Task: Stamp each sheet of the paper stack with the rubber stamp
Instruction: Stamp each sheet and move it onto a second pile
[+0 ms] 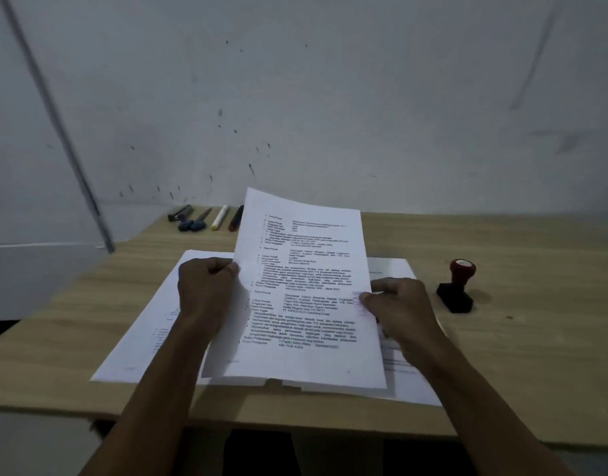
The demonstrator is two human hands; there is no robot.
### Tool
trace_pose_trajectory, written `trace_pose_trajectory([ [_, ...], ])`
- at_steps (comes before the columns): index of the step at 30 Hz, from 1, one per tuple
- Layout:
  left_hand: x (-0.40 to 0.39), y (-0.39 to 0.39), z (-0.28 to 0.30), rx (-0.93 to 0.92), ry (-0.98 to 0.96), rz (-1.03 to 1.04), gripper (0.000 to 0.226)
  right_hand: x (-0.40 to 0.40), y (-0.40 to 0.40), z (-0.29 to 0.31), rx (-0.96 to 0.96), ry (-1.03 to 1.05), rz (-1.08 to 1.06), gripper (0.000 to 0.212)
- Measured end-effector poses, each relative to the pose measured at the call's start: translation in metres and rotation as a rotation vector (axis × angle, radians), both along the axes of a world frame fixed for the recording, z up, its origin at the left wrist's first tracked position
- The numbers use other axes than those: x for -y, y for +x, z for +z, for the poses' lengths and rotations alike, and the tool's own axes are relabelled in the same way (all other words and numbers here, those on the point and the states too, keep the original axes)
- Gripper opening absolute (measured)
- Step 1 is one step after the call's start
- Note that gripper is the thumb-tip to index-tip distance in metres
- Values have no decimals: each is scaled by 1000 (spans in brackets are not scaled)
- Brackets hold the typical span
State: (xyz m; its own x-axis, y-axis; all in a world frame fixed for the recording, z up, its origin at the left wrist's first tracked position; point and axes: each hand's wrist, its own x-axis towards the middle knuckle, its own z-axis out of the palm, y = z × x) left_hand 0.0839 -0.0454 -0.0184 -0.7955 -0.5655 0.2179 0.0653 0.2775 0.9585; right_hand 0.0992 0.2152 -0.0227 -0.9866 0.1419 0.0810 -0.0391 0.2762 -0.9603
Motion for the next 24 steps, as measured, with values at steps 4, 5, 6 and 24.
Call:
trace_pose_trajectory([
  [4, 47, 6, 1, 98, -54, 41, 11, 43, -6, 1, 39, 11, 49, 8],
  [5, 58, 7, 1, 125, -76, 47, 18, 55, -7, 0, 51, 27, 59, 10],
  [6, 68, 9, 1, 150, -120, 60, 21, 67, -7, -1, 62, 48, 69, 11],
  [24, 112, -2, -13, 398, -546, 194, 30, 139, -14, -22, -66, 729, 51, 38],
])
